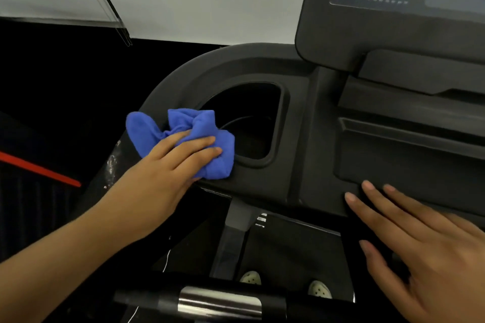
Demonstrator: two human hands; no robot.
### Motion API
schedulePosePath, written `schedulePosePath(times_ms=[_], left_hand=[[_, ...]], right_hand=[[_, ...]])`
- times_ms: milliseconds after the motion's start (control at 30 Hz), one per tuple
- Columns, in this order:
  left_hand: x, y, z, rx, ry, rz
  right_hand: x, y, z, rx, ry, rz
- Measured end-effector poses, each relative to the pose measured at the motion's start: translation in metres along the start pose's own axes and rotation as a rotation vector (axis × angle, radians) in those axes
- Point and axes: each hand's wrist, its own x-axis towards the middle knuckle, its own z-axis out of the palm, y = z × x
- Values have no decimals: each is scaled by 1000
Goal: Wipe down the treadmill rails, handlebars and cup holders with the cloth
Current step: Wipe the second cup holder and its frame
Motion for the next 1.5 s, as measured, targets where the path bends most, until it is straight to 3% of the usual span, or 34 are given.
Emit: schedulePosePath(times_ms=[167, 300, 567, 767, 900, 1033, 1233, 1333, 1433, 1500], left_hand=[[-9, -5, 10, 184, 18, -36], [25, -14, 3, -39, 133, -69], [96, -61, -8, -154, 15, 256], [114, -39, -12, -57, -147, 520], [135, -24, -2, -91, -240, 441], [149, -10, 16, -277, -289, 269], [161, -11, 13, -339, -732, 66], [158, -14, 4, -375, -717, -48], [139, -12, -5, -582, -673, -69], [130, -7, -7, -583, -641, -75]], right_hand=[[-1, 2, 6, 41, -19, 23], [-1, 2, 7, 46, -24, 32], [4, -3, -1, -1, -26, 6], [21, -22, -3, -97, -108, 42], [41, -42, 21, -148, -114, 40], [52, -46, 38, -150, -76, 25], [52, -43, 46, -126, -81, 7], [55, -42, 46, -151, -89, -7], [55, -41, 45, -154, -110, -17], [55, -42, 44, -167, -118, -8]])
